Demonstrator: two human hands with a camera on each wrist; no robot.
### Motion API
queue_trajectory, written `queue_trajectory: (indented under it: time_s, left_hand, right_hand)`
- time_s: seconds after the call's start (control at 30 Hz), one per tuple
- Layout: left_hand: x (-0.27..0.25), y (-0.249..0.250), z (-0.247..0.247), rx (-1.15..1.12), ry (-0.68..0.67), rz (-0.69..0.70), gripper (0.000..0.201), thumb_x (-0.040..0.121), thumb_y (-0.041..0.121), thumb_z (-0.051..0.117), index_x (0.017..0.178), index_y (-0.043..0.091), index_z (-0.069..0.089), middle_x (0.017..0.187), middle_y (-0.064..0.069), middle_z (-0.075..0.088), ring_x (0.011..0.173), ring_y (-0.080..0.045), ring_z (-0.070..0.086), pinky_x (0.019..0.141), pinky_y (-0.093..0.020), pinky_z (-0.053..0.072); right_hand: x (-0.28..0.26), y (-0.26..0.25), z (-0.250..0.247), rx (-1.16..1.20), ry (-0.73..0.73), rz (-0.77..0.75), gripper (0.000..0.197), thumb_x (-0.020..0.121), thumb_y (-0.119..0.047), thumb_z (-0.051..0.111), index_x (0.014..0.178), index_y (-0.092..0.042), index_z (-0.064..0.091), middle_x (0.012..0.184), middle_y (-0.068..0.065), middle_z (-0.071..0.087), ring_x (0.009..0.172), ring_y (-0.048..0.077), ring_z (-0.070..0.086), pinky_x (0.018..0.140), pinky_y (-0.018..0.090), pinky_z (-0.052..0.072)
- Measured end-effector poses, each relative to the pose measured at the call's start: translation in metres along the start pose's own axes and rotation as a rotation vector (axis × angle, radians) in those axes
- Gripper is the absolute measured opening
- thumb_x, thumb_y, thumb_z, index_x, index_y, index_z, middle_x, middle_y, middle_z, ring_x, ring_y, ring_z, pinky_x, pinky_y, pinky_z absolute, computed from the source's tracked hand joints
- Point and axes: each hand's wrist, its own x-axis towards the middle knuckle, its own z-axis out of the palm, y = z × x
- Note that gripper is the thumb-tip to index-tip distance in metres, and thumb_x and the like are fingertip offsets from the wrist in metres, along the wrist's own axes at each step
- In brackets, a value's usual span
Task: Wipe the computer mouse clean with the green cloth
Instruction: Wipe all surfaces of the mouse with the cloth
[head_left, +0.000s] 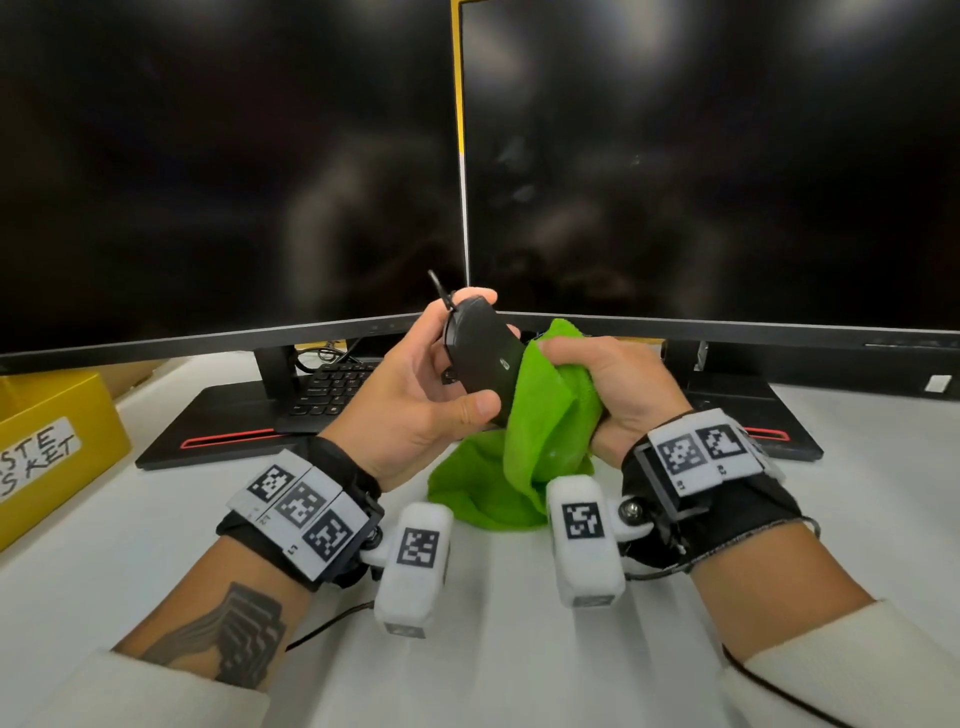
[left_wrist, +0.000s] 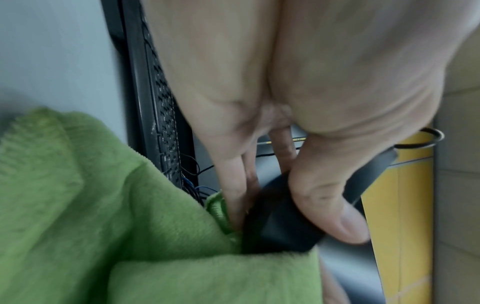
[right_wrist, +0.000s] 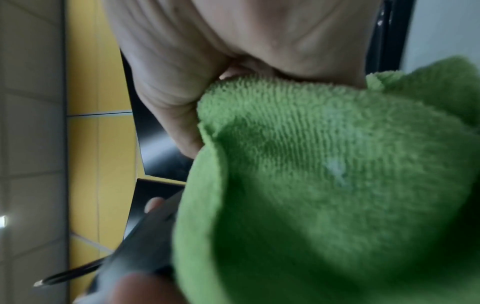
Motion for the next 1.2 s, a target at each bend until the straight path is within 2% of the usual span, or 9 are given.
queue_trajectory:
  time_s: [0.1,0.17,0.27,0.33,0.43,0.53,0.7,0.83,1.2]
  left_hand:
    - [0.001,0.0,0.004,-0.071,-0.045,-0.012,0.093,0.076,0.002,0.086,0.154,0.022,0.038,0.142,-0.013,0.058,0.127,-0.034,0.061,0.098,-0.055,0.056]
    - [0.0,0.001,0.002,-0.096,-0.011,-0.013,0.096,0.074,0.005,0.089,0.153,0.024,0.039,0.142,-0.012,0.058,0.127,-0.033,0.062,0.094,-0.052,0.058]
    - [-0.004,0.006,-0.006,-0.138,0.035,-0.002,0.097,0.075,0.007,0.089,0.155,0.026,0.038,0.151,-0.01,0.055,0.135,-0.031,0.059,0.097,-0.048,0.056]
    - [-0.004,0.01,-0.01,-0.148,0.03,-0.003,0.097,0.081,0.008,0.084,0.16,0.027,0.031,0.16,-0.007,0.048,0.142,-0.031,0.052,0.102,-0.048,0.054]
    - [-0.004,0.012,-0.013,-0.15,-0.001,-0.013,0.095,0.086,0.008,0.078,0.162,0.029,0.026,0.164,-0.005,0.042,0.145,-0.033,0.048,0.104,-0.049,0.052]
    - [-0.004,0.012,-0.016,-0.142,-0.03,-0.003,0.095,0.087,0.007,0.077,0.162,0.032,0.026,0.163,-0.004,0.043,0.146,-0.033,0.047,0.107,-0.053,0.05]
    - [-0.002,0.01,-0.018,-0.134,-0.051,0.006,0.095,0.086,0.004,0.078,0.161,0.033,0.027,0.161,-0.003,0.046,0.145,-0.028,0.049,0.114,-0.051,0.044]
    - [-0.003,0.009,-0.017,-0.144,-0.048,0.02,0.095,0.084,0.003,0.08,0.16,0.031,0.031,0.157,-0.004,0.05,0.143,-0.027,0.051,0.111,-0.047,0.049]
    - [-0.002,0.008,-0.014,-0.044,0.023,0.069,0.093,0.077,0.01,0.088,0.155,0.026,0.04,0.15,-0.012,0.054,0.139,-0.028,0.052,0.115,-0.039,0.045]
  right_hand:
    - [0.01,0.004,-0.013,0.1,-0.061,0.006,0.1,0.028,-0.023,0.1,0.117,0.01,0.07,0.117,0.031,0.073,0.112,0.049,0.071,0.095,0.068,0.055]
    - [0.006,-0.004,-0.017,0.172,-0.108,0.008,0.104,0.038,-0.029,0.1,0.128,0.008,0.066,0.129,0.031,0.068,0.121,0.047,0.066,0.104,0.065,0.051]
    - [-0.007,-0.023,-0.018,0.145,-0.141,-0.02,0.066,0.08,-0.029,0.079,0.132,0.008,0.06,0.123,0.022,0.066,0.114,0.043,0.065,0.107,0.057,0.05]
    - [-0.01,-0.025,-0.023,0.145,-0.212,0.006,0.043,0.094,-0.023,0.061,0.128,0.003,0.061,0.114,0.028,0.065,0.106,0.046,0.064,0.104,0.057,0.052]
    - [-0.016,-0.025,-0.02,0.106,-0.285,-0.017,0.056,0.085,-0.014,0.061,0.135,0.01,0.056,0.135,0.042,0.053,0.123,0.059,0.054,0.113,0.071,0.038]
    - [-0.022,-0.027,-0.014,0.049,-0.321,-0.094,0.073,0.069,-0.01,0.069,0.135,0.016,0.05,0.121,0.033,0.053,0.11,0.047,0.054,0.106,0.067,0.045]
    - [-0.018,-0.021,-0.014,0.045,-0.363,-0.113,0.059,0.075,-0.003,0.065,0.131,0.012,0.055,0.103,0.024,0.063,0.085,0.034,0.064,0.079,0.046,0.056]
    - [-0.018,-0.018,-0.011,0.046,-0.402,-0.12,0.053,0.072,0.003,0.067,0.124,0.004,0.059,0.088,0.014,0.07,0.072,0.024,0.07,0.065,0.037,0.06]
    - [-0.019,-0.008,0.0,-0.009,-0.365,-0.03,0.042,0.089,0.013,0.06,0.13,0.01,0.055,0.09,0.017,0.067,0.075,0.028,0.069,0.069,0.041,0.062]
